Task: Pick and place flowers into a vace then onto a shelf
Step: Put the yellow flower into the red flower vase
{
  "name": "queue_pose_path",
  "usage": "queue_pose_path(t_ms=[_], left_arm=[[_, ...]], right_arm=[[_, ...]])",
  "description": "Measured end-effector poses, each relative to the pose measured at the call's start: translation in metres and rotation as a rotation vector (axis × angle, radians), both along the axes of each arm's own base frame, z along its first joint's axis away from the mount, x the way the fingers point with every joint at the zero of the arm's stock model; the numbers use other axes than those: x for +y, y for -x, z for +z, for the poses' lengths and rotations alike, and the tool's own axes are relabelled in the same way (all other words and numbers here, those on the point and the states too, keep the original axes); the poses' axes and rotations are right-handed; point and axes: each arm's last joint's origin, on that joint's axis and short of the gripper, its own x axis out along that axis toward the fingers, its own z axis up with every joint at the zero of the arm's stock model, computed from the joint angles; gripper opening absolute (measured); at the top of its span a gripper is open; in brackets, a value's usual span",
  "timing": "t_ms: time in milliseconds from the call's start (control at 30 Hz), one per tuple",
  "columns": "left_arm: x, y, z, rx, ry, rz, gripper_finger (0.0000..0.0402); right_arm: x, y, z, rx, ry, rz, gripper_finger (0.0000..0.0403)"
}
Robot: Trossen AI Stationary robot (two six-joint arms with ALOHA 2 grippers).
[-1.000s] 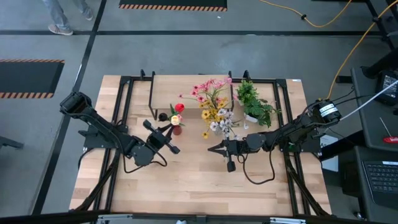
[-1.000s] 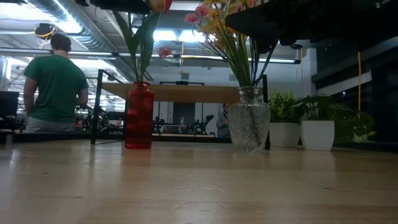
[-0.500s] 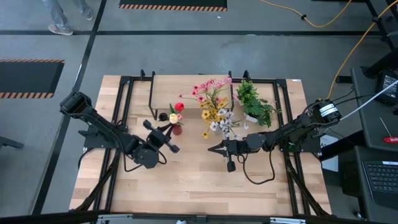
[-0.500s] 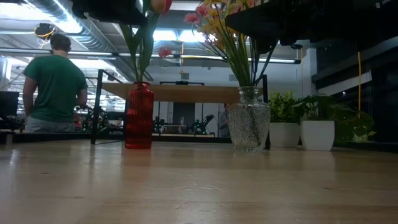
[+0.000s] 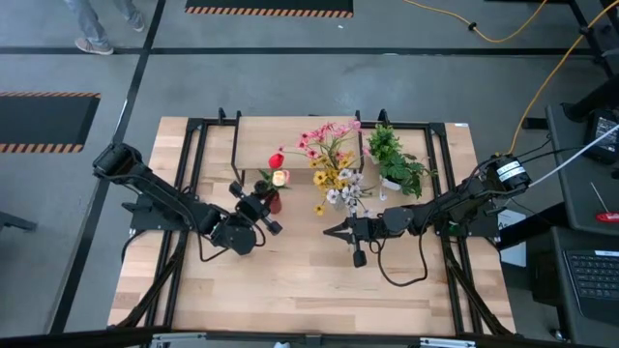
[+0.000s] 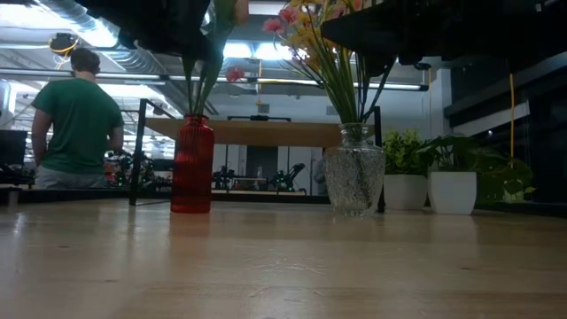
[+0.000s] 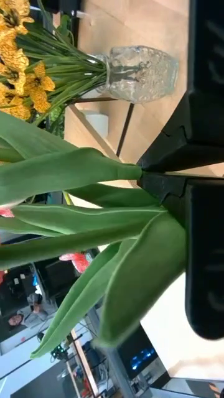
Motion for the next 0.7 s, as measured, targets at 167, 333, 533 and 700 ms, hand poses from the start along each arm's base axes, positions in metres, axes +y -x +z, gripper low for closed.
queue_pose_path(t_ms=[167, 333, 533, 700], left_arm=[[0.0002, 0.0004, -0.0006, 0.016, -0.010, -0.001, 0.0021], [-0.0004, 0.0006, -0.0006, 0.031, -0.022, -0.006, 0.0057], [-0.0003, 0.0007, -0.0003, 0.038, -0.030, -0.003, 0.0117], [-0.0049, 0.0020, 0.0043, 0.063, -0.055, -0.032, 0.0158]], right_arm=[[0.0000, 0.0000, 0.0000, 0.000, 0.000, 0.000, 0.0005], [0.0000, 0.0000, 0.0000, 0.000, 0.000, 0.000, 0.0005], [0.0000, 0.0000, 0.0000, 0.000, 0.000, 0.000, 0.0005], [0.0000, 0.0001, 0.0000, 0.000, 0.000, 0.000, 0.0005]])
